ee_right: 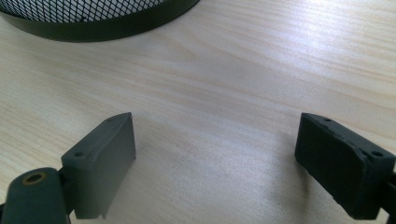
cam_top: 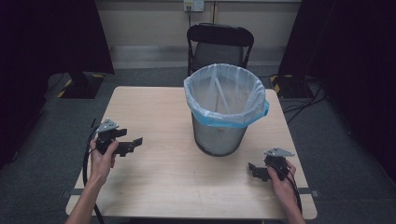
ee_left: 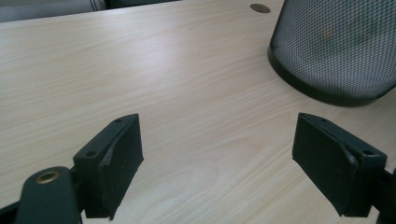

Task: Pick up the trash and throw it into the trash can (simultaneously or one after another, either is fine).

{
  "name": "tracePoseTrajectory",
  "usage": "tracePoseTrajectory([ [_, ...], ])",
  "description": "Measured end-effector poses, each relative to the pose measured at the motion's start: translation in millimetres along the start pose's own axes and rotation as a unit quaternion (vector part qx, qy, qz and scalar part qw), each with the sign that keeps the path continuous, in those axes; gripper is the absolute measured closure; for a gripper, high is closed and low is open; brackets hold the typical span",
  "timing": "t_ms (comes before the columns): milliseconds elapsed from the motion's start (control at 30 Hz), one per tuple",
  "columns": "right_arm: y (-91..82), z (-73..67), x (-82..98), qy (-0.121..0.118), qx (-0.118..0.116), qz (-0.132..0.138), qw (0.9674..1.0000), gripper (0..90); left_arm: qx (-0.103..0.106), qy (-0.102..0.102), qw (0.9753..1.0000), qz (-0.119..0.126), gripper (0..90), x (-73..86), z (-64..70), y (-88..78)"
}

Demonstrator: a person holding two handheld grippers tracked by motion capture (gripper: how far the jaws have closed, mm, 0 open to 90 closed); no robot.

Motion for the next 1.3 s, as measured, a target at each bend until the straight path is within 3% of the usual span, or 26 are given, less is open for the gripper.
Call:
tracePoseTrajectory([
  [333,0.0,0.0,0.0,0.000,0.000,0.000,1.0000,11.5,-0.004,0.005,0.9995,-0.032,16.2,28.2,-0.1,4.5],
  [433,0.0,0.0,0.0,0.000,0.000,0.000,1.0000,11.5,-0.013,-0.004,0.9988,-0.047,16.6,44.3,-5.2,5.4],
  [533,0.0,0.0,0.0,0.000,0.000,0.000,1.0000,11.5,-0.017,-0.001,0.9983,-0.055,16.8,49.2,-8.0,5.6],
  [933,-0.1,0.2,0.1,-0.001,0.000,0.000,1.0000,11.5,-0.026,0.007,0.9939,-0.107,17.0,85.0,-5.9,17.9],
  [967,-0.1,0.1,0.1,-0.001,0.000,0.000,1.0000,11.6,-0.036,0.019,0.9919,-0.120,16.9,91.6,-6.1,20.5],
  [1100,-0.1,0.2,0.1,-0.001,0.000,0.000,1.0000,11.5,-0.043,0.019,0.9927,-0.111,16.1,92.1,-6.8,22.6],
  [1167,-0.1,0.1,0.1,-0.001,0.000,0.000,1.0000,11.5,-0.058,0.028,0.9933,-0.096,14.4,93.2,-6.6,24.9],
  [1300,-0.1,0.1,0.1,-0.001,0.000,0.000,1.0000,11.5,-0.058,0.030,0.9936,-0.092,13.1,93.8,-6.8,25.2],
])
Point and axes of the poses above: each handheld gripper's, and its own axes: y roughly forward along the jaws, x roughly out of its underside, z roughly to its right, the point moved 10 cm from there along y, roughly forward along the jaws
